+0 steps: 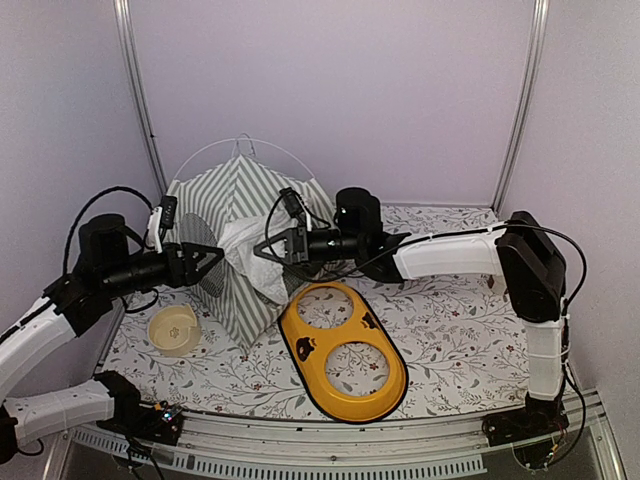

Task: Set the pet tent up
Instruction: Pass from the left arm to the right, then pass from the right arm to the left

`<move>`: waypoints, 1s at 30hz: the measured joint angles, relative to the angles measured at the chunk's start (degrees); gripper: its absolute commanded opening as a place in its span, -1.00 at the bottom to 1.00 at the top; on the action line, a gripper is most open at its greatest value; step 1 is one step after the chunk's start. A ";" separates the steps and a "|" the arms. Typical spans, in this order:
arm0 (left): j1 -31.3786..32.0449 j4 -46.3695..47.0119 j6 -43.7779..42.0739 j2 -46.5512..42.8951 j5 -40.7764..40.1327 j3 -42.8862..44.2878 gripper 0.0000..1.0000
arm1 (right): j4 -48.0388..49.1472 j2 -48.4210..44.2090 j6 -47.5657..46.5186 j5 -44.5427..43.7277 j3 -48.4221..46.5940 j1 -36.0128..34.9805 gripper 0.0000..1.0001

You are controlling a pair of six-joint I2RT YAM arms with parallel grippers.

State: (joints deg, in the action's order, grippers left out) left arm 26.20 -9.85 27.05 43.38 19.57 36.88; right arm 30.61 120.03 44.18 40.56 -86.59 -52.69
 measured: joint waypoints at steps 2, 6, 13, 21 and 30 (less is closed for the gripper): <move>0.63 -1.27 -0.35 -0.74 -0.09 0.96 0.50 | 0.07 -0.63 0.02 0.74 0.74 0.00 -1.00; 4.28 -2.91 -1.27 -1.25 -0.66 3.21 0.34 | 0.22 -0.72 0.04 2.19 1.01 0.00 -1.00; 11.06 -3.85 -2.47 0.92 -4.28 4.74 0.39 | 0.28 -0.72 0.24 4.52 1.05 0.00 -1.00; 12.83 -6.47 -2.67 4.24 -12.79 6.32 0.26 | 0.42 -0.72 0.87 7.72 0.35 0.00 -1.00; 13.92 -3.63 -3.08 6.99 -13.88 6.36 0.12 | 0.22 -0.28 1.53 8.70 -2.49 -0.02 -0.98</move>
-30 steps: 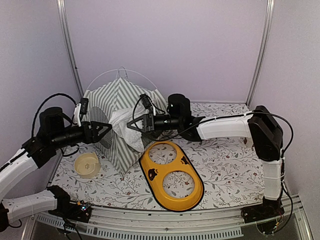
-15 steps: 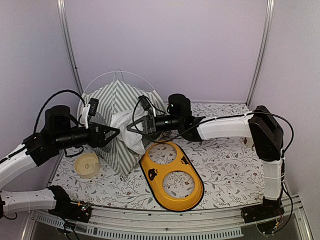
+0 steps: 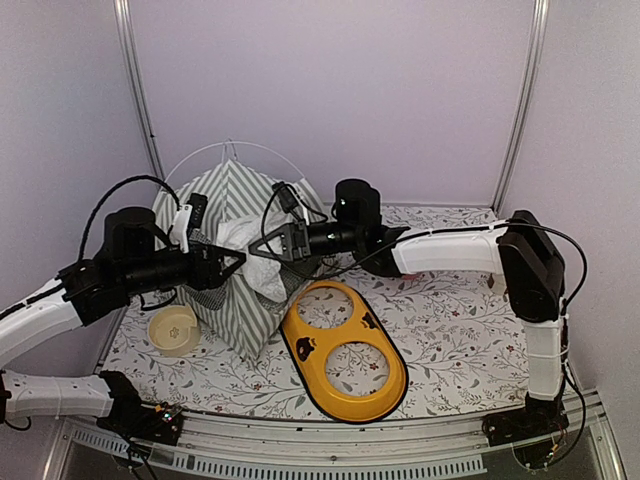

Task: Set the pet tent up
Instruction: Pass from the right arm to the left, then adjust the cushion in the tent.

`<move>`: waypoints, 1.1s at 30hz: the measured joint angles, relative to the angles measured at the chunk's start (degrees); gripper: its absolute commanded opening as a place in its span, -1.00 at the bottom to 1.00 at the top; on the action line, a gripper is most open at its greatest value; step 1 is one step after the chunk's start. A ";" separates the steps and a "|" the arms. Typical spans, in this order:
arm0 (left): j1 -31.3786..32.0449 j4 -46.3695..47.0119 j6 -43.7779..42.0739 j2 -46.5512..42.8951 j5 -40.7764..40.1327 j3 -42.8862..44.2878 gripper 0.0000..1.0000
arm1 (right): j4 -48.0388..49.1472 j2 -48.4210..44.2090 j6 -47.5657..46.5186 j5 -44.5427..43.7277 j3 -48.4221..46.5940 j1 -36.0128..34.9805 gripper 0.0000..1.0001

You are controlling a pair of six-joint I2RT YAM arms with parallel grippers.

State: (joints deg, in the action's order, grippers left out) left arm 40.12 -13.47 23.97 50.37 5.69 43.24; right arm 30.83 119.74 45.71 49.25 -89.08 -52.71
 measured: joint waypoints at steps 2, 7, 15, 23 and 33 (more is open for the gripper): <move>0.02 0.83 -0.09 0.42 -0.28 0.00 -0.13 | 0.02 0.50 0.00 -0.07 -0.79 0.00 -0.96; 0.13 2.05 -0.04 1.44 -2.01 -0.02 -1.00 | 0.07 1.31 -0.11 -0.52 -1.44 0.00 -0.67; -0.66 2.84 0.28 2.08 -4.74 -0.15 -1.00 | 0.33 -0.92 -3.32 -3.23 2.56 0.55 0.33; -8.13 9.66 3.50 1.33 5.11 -2.43 -1.00 | -1.07 -13.88 -12.31 -13.57 18.47 4.94 -0.10; -11.47 19.43 6.10 1.99 19.78 -3.87 -1.00 | -2.80 -4.52 -13.73 -14.75 14.36 6.95 -0.92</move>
State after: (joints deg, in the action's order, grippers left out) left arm 28.64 5.96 30.06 52.36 25.47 39.38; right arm 28.03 115.22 31.99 34.50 -74.72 -45.76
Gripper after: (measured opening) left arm 0.017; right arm 0.057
